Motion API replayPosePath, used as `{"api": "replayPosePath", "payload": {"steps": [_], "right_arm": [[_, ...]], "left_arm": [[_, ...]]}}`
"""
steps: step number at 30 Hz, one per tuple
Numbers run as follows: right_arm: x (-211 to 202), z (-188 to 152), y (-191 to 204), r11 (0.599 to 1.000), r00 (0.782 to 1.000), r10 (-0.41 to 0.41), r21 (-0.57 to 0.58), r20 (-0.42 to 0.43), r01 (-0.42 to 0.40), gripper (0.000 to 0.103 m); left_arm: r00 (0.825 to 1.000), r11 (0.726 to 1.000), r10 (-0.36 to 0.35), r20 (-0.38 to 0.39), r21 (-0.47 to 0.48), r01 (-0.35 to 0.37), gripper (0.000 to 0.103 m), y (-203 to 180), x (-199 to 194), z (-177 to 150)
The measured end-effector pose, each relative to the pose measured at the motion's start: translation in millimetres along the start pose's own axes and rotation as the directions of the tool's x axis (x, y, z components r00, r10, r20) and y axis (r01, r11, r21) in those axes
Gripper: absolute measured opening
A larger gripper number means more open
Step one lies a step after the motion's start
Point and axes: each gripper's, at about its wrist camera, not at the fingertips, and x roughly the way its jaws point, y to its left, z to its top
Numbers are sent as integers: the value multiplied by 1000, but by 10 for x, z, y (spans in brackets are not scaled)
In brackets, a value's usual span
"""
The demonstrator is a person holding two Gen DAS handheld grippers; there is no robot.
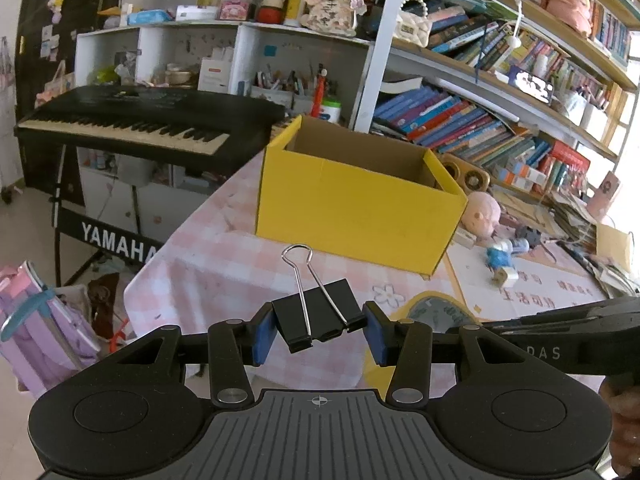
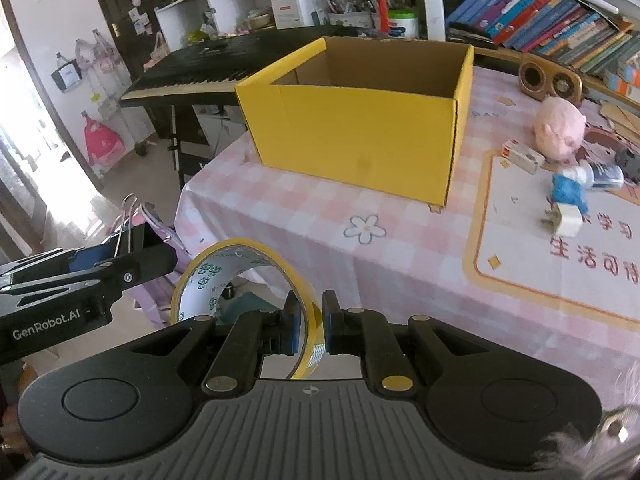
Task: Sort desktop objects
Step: 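Lift and carry the clip and tape roll over the yellow box with both tools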
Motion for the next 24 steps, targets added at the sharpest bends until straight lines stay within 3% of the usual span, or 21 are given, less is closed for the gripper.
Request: {"api": "replayPosePath", "payload": {"steps": [8,24], "right_arm": [[127,297,-150,1000,1000,22,-18,16,-22,10],[290,1303,-598,995,989,68,-75,132,-58,10]], "left_arm": [[1000,1000,-7,19,7,6,46,-116,235,254],[988,999,11,153,39,-17,46,-370,825,1131]]}}
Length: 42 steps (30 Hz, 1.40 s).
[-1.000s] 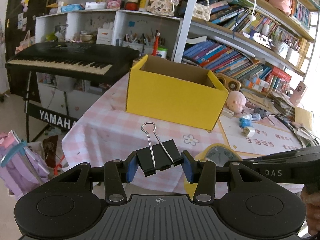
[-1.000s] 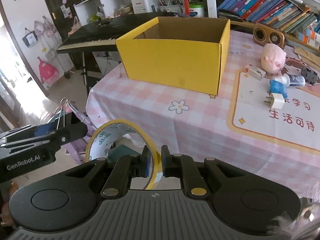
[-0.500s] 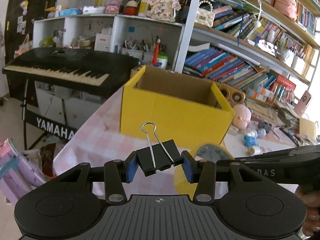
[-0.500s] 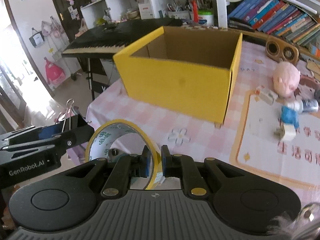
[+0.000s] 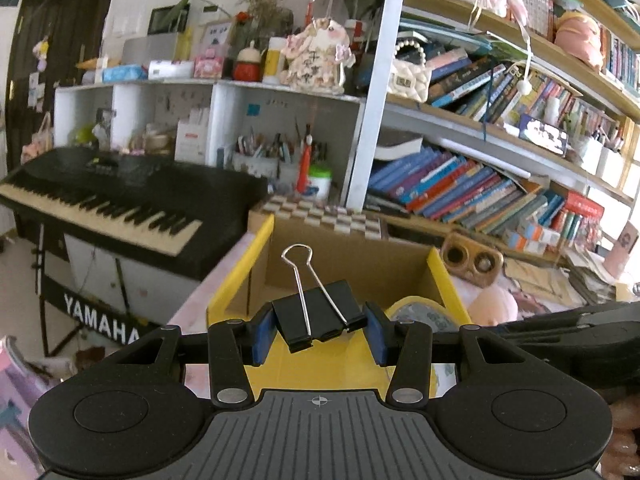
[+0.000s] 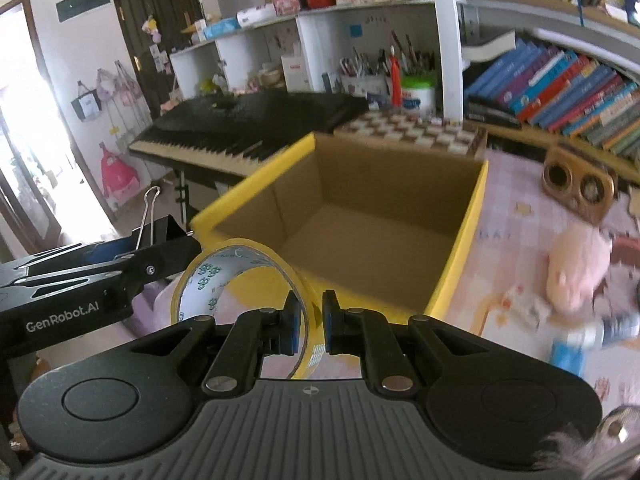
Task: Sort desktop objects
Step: 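Lift and carry the clip and tape roll over the yellow box with both tools, then open the left tool to drop the clip while the right tool drops the tape into the box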
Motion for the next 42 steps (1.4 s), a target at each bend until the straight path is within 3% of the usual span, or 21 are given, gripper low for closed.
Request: {"api": "replayPosePath", "payload": {"steps": [11,16,21,27,32,38,41,42], "right_arm": [[430,639,-398,997,999,30,-68,19,-29,10],[645,808,-507,995,999,46,-83,-6,-47,10],[950,934,-584,988,999,13,-153,-47,-20,10],[1462,827,-702,957,983,-53,-291,-177,-1,10],[1730,706,-730,917,960,-74,-398,-271,-41,10],[1834,682,-808,878,944,-109,-475,-310,-54,8],[1863,614,-769,835,942,-140,-548,-304,-53,9],[1869,609,-765,834,942,-134,-548,-308,-60,10]], "left_arm": [[998,998,56,-14,35,-56,46,-28,612,376],[995,996,79,-52,34,-78,46,0,892,438],[987,990,114,-117,92,-103,46,-54,1212,406],[962,981,137,-237,167,-98,46,-162,1581,227],[937,984,143,-318,144,-101,46,-186,1737,61],[935,984,151,-322,138,-111,46,-253,1745,45],[937,985,154,-315,119,-123,47,-250,1740,61],[939,986,152,-308,108,-124,51,-241,1734,72]]}}
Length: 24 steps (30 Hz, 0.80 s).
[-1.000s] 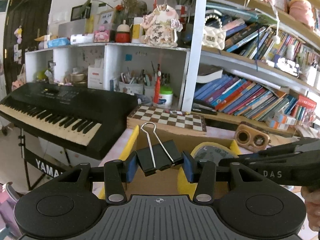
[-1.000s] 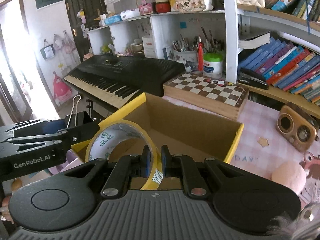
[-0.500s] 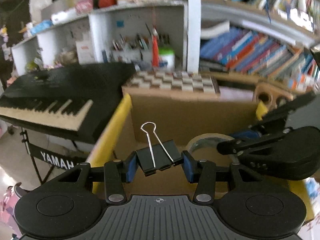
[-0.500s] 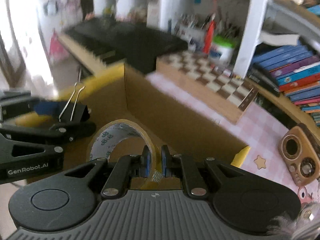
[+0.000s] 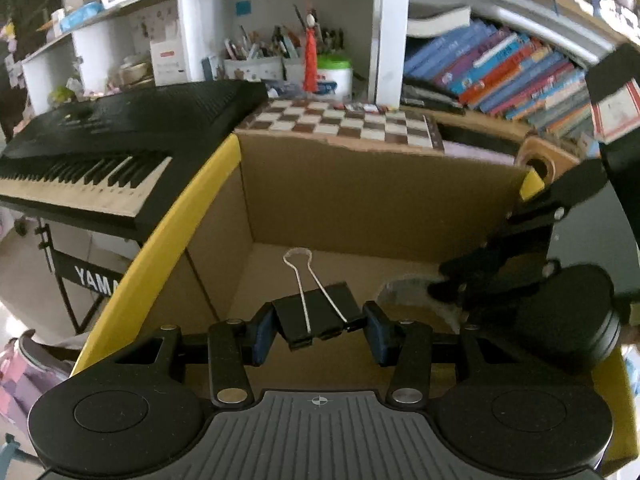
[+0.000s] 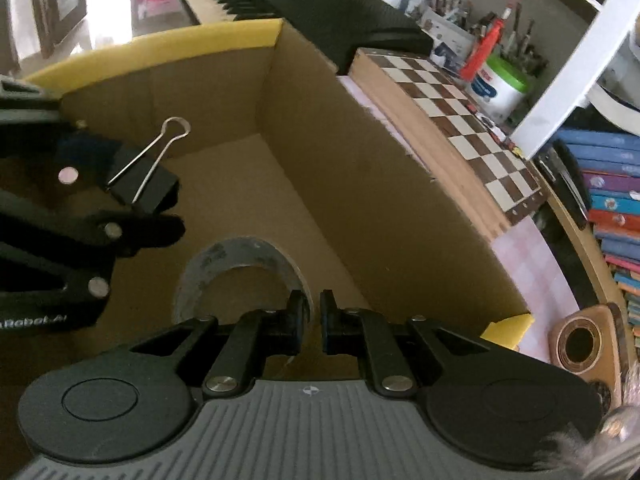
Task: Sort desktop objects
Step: 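Open the left tool to drop the clip while the right tool drops the tape into the box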
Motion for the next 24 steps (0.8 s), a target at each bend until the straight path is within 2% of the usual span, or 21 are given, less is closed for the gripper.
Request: {"api": "replayPosePath", "payload": {"steps": [1,3,5,11,13,16,19,21,24], "right_arm": [[-9,2,-10,1000,1000,10,9,9,-10,12],[-36,-3,-40,999,999,26,26,35,-26,30],[-75,-9,-36,999,998,22,23,59,-24,40],[-337,-84,-25,996,988,11,87,151,-24,45],[-458,-131,-24,990,982,3,137,189,-30,49],[-657,-216,-12,978,970,-11,203,245,-40,50],[-865,-289,8,968,954,-67,250,292,-9,55],[-1002,-341,12,956,941,-113,292,319,16,65],[-1233,-448,20,926,915,-193,374,353,51,71]], "left_arm": [[1000,1000,-3,6,-10,3,56,12,-12,-4],[1000,1000,-4,21,-22,5,64,23,-29,6],[999,999,10,42,-33,-8,69,35,-71,-1],[990,999,-4,138,-41,10,75,55,-341,-10],[984,1000,-5,180,-29,11,82,60,-466,-6],[973,1000,1,230,-12,2,86,64,-629,30],[959,1000,0,283,-5,1,92,74,-809,59],[950,1000,-2,311,-6,4,97,77,-913,46],[935,1000,-13,354,-14,19,99,86,-1077,5]]}}
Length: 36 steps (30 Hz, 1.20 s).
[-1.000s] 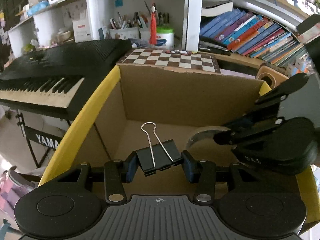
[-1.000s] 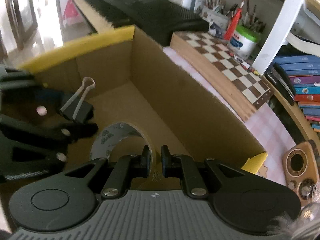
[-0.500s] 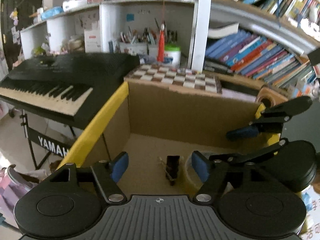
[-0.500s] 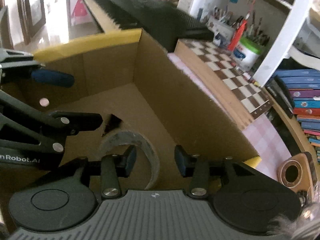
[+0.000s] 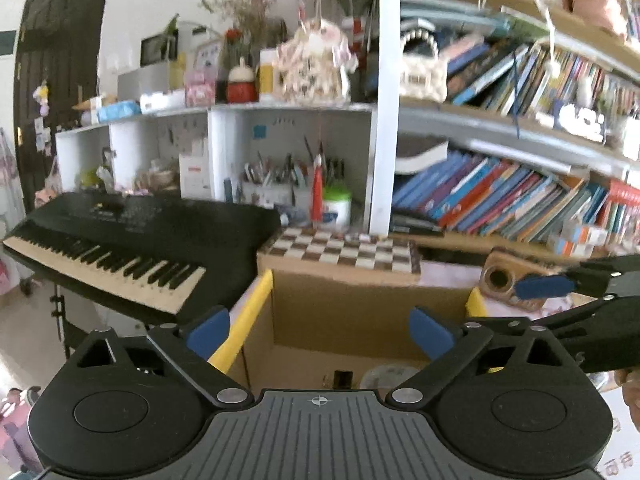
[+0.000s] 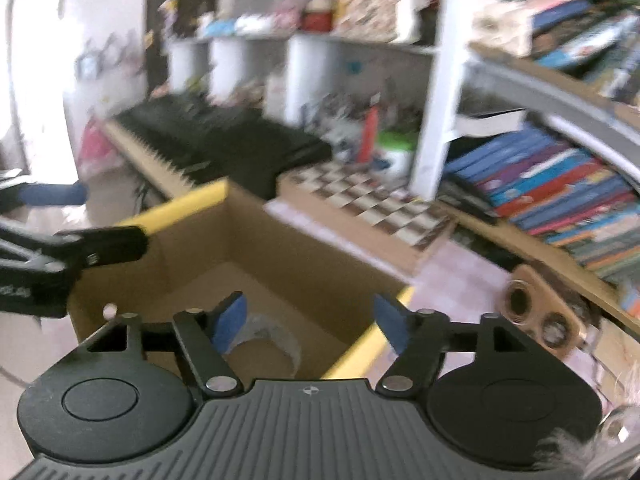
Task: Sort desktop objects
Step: 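Open the left tool to drop the clip while the right tool drops the tape into the box, then withdraw both open tools from the box back toward the remaining objects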
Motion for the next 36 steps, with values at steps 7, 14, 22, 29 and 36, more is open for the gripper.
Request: {"api": "replayPosePath", "payload": {"steps": [7,14,22,29,36], "right_arm": [[-534,-109,-20,986,991,-95,148,96,80,78],[-938,-365,75,961,976,-186,226,110,157,81],[-1332,-807,382,926,958,-275,291,82,241,82],[-1568,-1110,656,910,956,-292,317,30,268,82],[-1706,-1372,911,907,957,-288,314,-23,280,83]], "left_arm": [[998,996,-55,34,-68,57,99,62,-345,-104],[996,989,-83,14,-119,84,100,164,-623,-350],[992,983,-119,-33,-147,113,102,257,-967,-678],[988,982,-142,-66,-133,132,102,251,-1209,-902],[984,982,-156,-87,-120,145,102,232,-1404,-1066]]}}
